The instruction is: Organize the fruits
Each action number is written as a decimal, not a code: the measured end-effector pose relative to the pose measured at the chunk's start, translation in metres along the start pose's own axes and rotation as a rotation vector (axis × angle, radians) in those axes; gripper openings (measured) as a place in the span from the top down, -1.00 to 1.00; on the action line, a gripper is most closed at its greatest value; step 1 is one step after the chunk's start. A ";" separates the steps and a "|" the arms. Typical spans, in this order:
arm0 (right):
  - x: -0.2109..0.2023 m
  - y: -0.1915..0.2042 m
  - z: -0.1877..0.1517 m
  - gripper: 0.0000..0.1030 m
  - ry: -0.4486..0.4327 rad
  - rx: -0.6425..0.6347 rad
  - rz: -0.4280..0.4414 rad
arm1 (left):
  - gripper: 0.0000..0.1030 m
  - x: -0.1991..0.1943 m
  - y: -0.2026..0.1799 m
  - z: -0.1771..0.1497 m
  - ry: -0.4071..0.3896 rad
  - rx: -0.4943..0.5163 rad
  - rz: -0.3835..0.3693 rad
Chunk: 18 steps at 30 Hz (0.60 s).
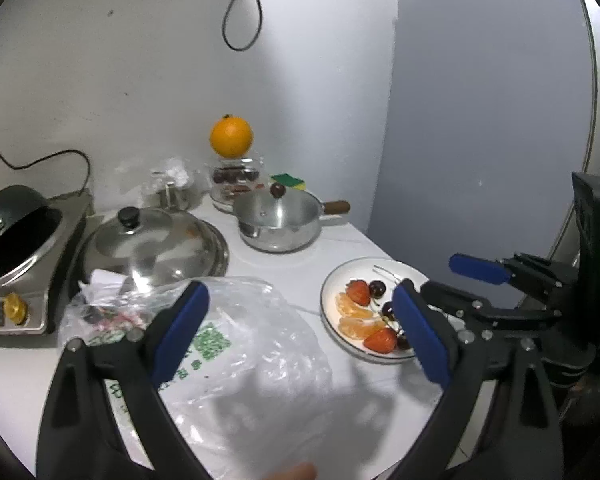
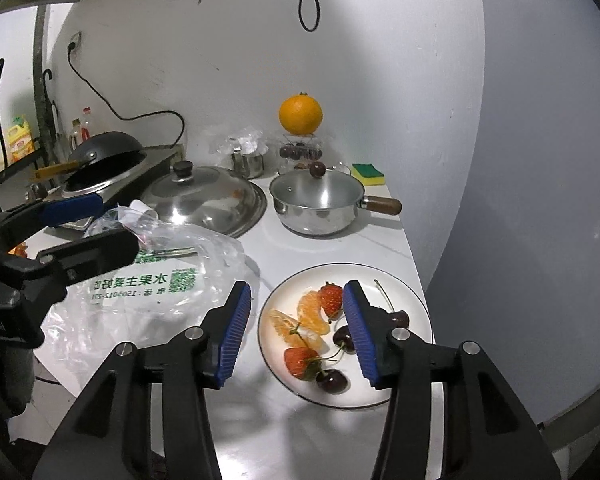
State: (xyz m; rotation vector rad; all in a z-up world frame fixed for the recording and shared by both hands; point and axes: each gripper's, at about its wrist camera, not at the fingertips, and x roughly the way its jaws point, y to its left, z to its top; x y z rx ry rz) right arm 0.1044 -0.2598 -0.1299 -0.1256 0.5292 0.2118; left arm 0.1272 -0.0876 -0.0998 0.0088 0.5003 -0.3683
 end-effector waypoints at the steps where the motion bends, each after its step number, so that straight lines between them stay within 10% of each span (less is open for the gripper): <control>1: -0.003 0.002 0.000 0.01 -0.005 -0.001 -0.001 | -0.84 -0.004 0.002 -0.001 -0.007 -0.002 0.007; 18: -0.065 0.041 0.009 0.01 -0.119 -0.043 -0.020 | -0.85 -0.089 0.013 -0.002 -0.144 -0.013 0.061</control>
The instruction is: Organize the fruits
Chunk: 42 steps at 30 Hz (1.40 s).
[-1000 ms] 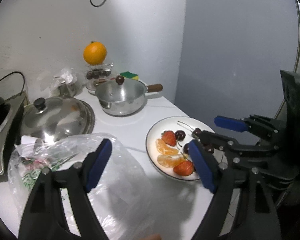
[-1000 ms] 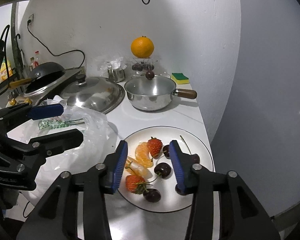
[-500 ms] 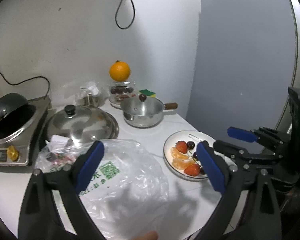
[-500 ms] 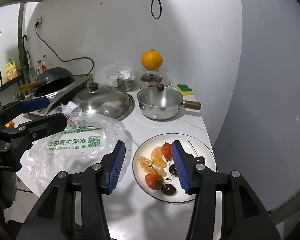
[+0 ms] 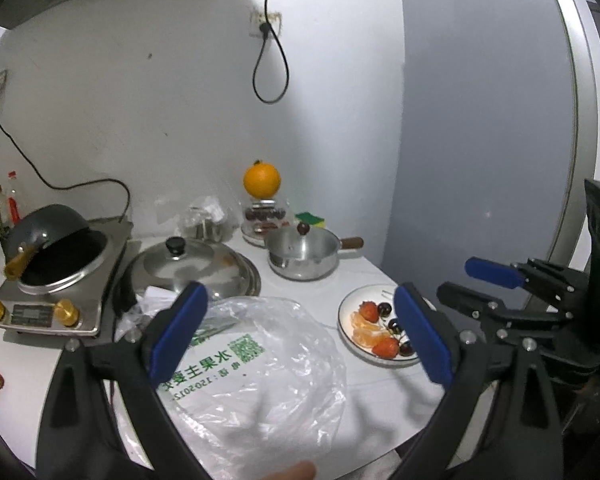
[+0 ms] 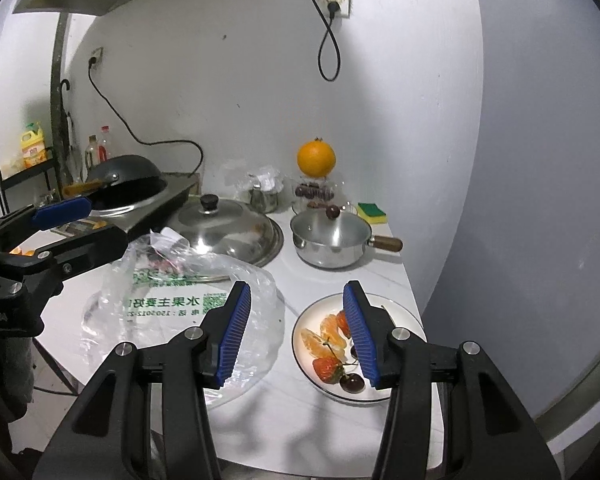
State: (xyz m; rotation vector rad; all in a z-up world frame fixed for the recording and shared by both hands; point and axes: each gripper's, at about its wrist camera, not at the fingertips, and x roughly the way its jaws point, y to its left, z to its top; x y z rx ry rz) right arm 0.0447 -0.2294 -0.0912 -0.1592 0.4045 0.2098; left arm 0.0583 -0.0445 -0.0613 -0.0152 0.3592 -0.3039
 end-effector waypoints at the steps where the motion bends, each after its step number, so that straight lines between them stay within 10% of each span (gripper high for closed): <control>1: -0.004 0.002 0.001 0.01 -0.007 -0.002 -0.001 | -0.85 -0.006 0.001 0.001 -0.008 -0.002 0.005; 42: -0.130 0.042 0.023 -0.25 -0.292 0.037 -0.063 | -0.99 -0.167 0.005 0.001 -0.258 -0.018 0.251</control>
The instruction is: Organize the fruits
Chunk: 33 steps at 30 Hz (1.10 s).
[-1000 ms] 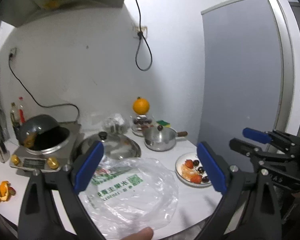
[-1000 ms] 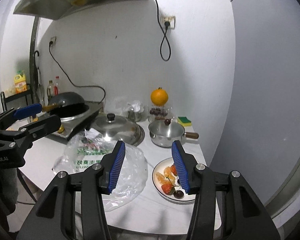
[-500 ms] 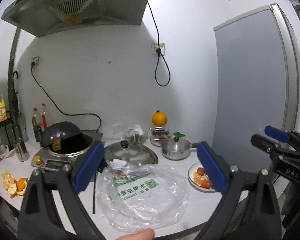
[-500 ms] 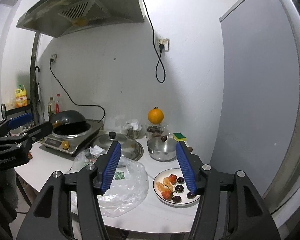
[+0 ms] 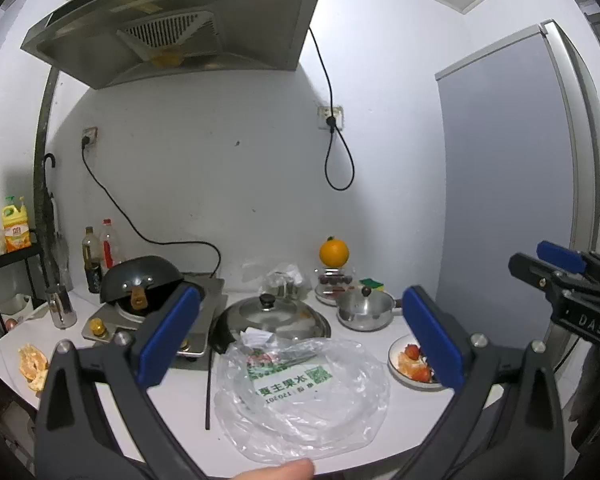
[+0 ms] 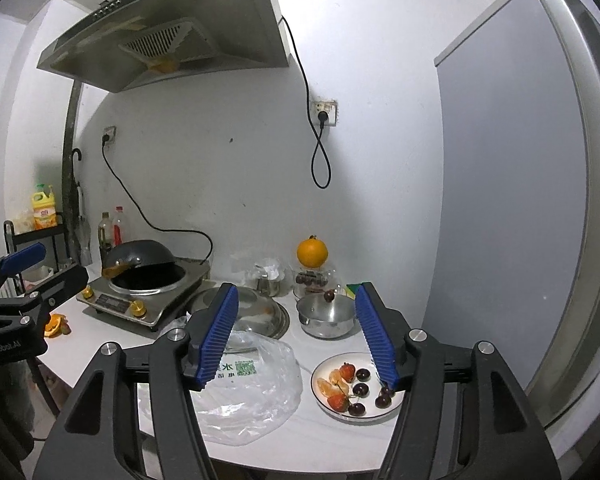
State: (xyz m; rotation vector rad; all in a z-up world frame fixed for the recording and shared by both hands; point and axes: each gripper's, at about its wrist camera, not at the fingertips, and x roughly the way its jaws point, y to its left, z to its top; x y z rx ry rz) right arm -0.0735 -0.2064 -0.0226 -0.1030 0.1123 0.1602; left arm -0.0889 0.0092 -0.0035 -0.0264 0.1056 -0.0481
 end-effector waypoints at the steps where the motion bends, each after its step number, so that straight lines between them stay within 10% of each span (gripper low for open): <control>1: 0.000 0.000 0.000 -0.25 -0.002 -0.001 0.001 | -0.99 0.000 0.001 0.000 0.001 -0.002 0.001; 33: 0.001 -0.001 0.000 -0.25 0.000 -0.010 0.002 | -0.99 -0.003 0.000 0.002 -0.002 -0.008 -0.027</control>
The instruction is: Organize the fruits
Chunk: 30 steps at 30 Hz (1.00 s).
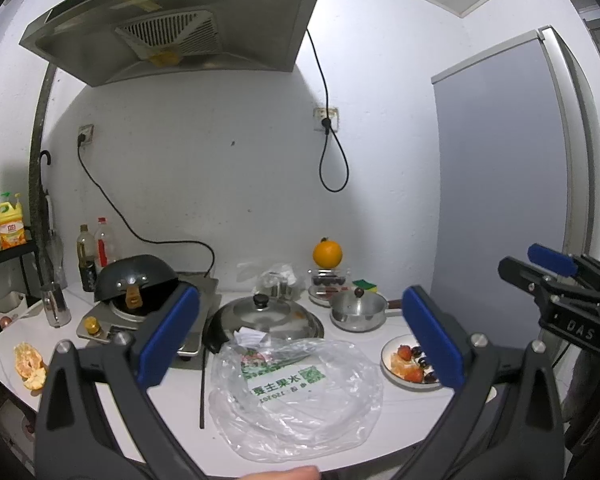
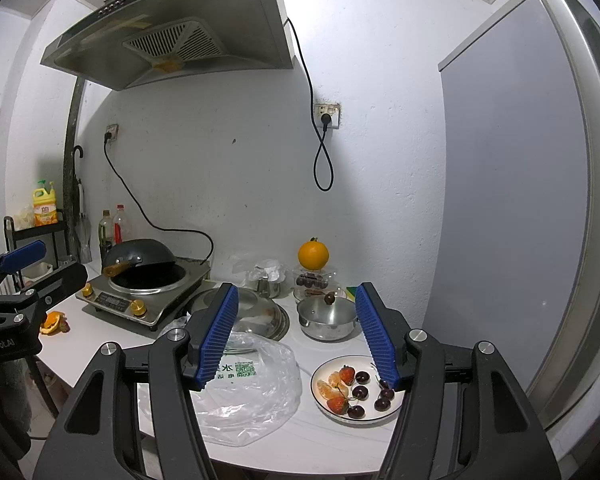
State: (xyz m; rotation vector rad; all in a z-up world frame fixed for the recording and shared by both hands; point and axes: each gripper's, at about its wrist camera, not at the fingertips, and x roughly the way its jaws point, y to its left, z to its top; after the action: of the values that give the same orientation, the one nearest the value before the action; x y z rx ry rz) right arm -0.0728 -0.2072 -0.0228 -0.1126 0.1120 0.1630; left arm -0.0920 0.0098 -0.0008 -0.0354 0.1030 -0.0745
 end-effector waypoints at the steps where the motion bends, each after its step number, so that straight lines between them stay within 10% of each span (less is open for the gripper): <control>1: 0.000 0.000 0.000 -0.25 0.000 0.000 0.000 | -0.99 0.000 0.000 0.000 0.000 0.000 0.000; 30: 0.002 -0.006 -0.001 -0.25 -0.002 -0.002 -0.011 | -0.99 0.001 -0.008 -0.003 0.010 0.018 -0.026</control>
State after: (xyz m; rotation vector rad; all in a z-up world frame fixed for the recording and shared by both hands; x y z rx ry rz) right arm -0.0704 -0.2127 -0.0231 -0.1146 0.1093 0.1520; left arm -0.0916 0.0022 -0.0037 -0.0188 0.1121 -0.1015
